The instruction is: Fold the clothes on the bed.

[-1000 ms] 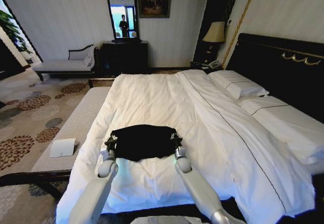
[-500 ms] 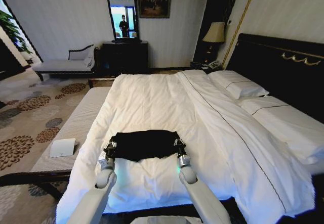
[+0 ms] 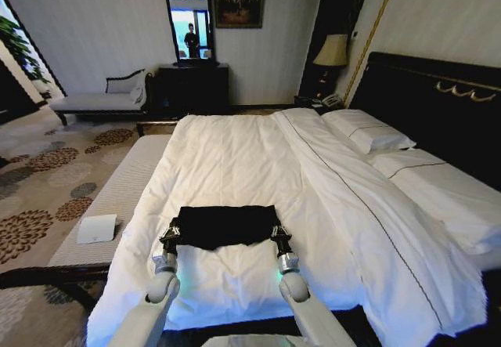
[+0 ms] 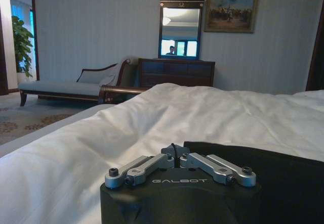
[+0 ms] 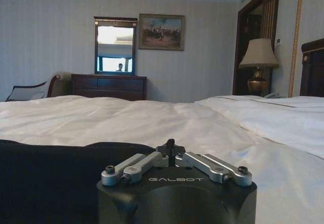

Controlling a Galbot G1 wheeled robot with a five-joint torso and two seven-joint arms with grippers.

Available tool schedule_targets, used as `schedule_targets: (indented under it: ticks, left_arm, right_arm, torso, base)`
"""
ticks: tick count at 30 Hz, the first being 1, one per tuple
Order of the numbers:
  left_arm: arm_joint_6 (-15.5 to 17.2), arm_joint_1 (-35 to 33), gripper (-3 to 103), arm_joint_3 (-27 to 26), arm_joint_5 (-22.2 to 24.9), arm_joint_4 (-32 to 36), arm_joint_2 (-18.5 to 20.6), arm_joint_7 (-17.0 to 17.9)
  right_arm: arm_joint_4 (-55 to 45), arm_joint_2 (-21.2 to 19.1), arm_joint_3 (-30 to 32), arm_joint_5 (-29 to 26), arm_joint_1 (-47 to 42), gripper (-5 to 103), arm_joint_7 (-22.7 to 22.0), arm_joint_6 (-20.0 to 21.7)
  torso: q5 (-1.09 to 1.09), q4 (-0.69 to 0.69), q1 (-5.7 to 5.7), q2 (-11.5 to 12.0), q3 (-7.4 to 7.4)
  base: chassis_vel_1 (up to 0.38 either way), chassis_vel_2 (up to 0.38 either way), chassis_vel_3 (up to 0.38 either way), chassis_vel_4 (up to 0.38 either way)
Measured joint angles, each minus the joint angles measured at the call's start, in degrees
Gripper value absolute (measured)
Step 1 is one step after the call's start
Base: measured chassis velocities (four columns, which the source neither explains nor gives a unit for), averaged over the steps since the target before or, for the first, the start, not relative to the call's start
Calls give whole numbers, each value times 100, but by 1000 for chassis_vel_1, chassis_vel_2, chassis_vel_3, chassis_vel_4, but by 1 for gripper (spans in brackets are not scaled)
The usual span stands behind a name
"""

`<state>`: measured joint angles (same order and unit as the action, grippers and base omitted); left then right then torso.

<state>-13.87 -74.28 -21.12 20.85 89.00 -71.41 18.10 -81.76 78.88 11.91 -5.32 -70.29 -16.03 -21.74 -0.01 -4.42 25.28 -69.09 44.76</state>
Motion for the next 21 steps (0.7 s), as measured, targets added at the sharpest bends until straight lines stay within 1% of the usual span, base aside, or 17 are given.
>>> schedule_targets:
  ticks: [5,12,13,14,15,16,17,19,20,21]
  left_arm:
    - [-39,-184,0,-9,-127,83,-20,-2]
    - [-18,-136,0,-23,-188,50,-16,39]
    - [-3,-131,-3,-23,-188,51,8,54]
    - [7,-135,-3,-23,-188,60,26,66]
    - [17,-150,1,-23,-187,84,41,75]
    - [17,-150,1,-23,-187,84,41,75]
    - [29,-181,6,-26,-187,120,57,80]
    - [99,-449,17,-68,-199,429,147,139]
    - [99,-449,17,-68,-199,429,147,139]
    - [131,-624,22,-118,-213,665,174,188]
  right_arm:
    - [-45,-21,10,1,-53,1,-14,-6]
    - [-70,-36,25,-2,-124,1,-16,-27]
    - [-94,-45,25,-5,-131,1,-16,-27]
    - [-114,-52,25,-7,-140,1,-17,-27]
    - [-140,-59,27,-9,-156,5,-20,-27]
    - [-140,-59,27,-9,-156,5,-20,-27]
    - [-170,-66,31,-11,-180,11,-23,-25]
    - [-351,-109,88,-33,-348,21,-30,-13]
    - [-351,-109,88,-33,-348,21,-30,-13]
    - [-530,-135,133,-70,-485,27,-31,8]
  torso:
    - [1,1,-1,0,0]
    - [1,0,0,0,0]
    - [0,0,0,0,0]
    - [0,0,0,1,0]
    - [0,0,0,0,0]
    - [0,0,0,0,0]
    - [1,0,0,0,0]
    - [1,0,0,1,0]
    - [1,0,0,1,0]
    - [1,1,0,1,0]
  base:
    - [0,0,0,0]
    - [0,0,0,0]
    - [0,0,0,0]
    - [0,0,0,0]
    - [0,0,0,0]
    - [0,0,0,0]
    - [0,0,0,0]
    - [0,0,0,0]
    - [0,0,0,0]
    - [0,0,0,0]
